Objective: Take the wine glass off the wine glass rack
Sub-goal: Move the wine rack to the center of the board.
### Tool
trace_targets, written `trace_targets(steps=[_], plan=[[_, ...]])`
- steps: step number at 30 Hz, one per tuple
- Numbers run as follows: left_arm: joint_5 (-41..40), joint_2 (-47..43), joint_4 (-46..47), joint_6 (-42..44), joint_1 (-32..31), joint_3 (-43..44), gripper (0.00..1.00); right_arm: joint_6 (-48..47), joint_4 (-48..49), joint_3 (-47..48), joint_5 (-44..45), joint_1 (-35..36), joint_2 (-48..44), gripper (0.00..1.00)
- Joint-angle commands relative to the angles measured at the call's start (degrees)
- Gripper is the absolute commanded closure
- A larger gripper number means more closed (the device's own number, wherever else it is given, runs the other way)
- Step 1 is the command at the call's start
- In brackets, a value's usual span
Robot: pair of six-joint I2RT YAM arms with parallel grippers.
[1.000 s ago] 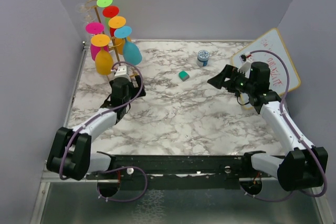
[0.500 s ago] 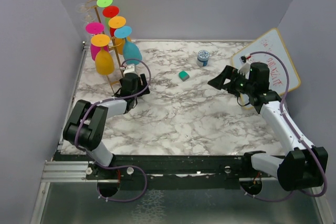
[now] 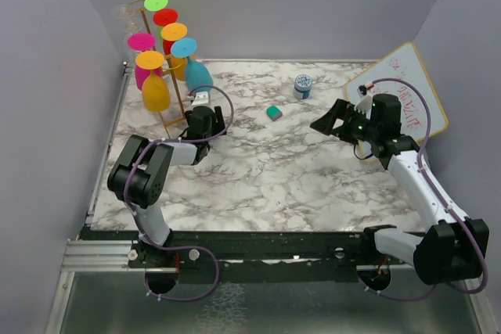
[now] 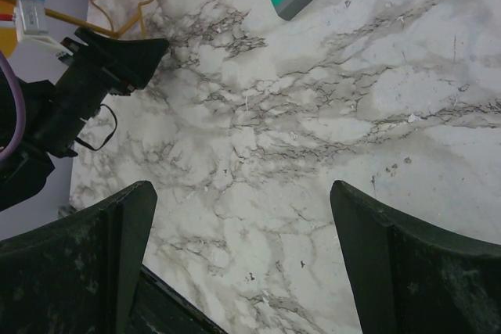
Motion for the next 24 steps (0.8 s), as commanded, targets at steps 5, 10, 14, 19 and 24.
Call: trace_targets(steps=[5,10,14,19,24], plan=[[2.1,5.3,3.4,6.1,-0.2,3.9,0.26,0.6,-1.5,-0.1,0.6,-0.2,1.0,0.0],[-0.6,5.3,3.4,4.1,-0.2,2.9,0.33,0.2,-2.2,-0.1,1.5,-0.2,0.9,0.0],[-4.5,5.1,3.4,1.5,-0.2,1.7,0.43,0.4,-2.4,-0.2,1.9,-0.2,1.5,0.0],[-4.3,5.5,3.4,0.4,-0.3,1.2,0.62,0.6,-3.2,0.2,2.0,-0.2,2.8,0.0],[-5.0,5.1,3.5,-0.1,-0.7,0.6,0.69,0.3,-4.3,0.6,2.7,-0.3,3.6,0.0]])
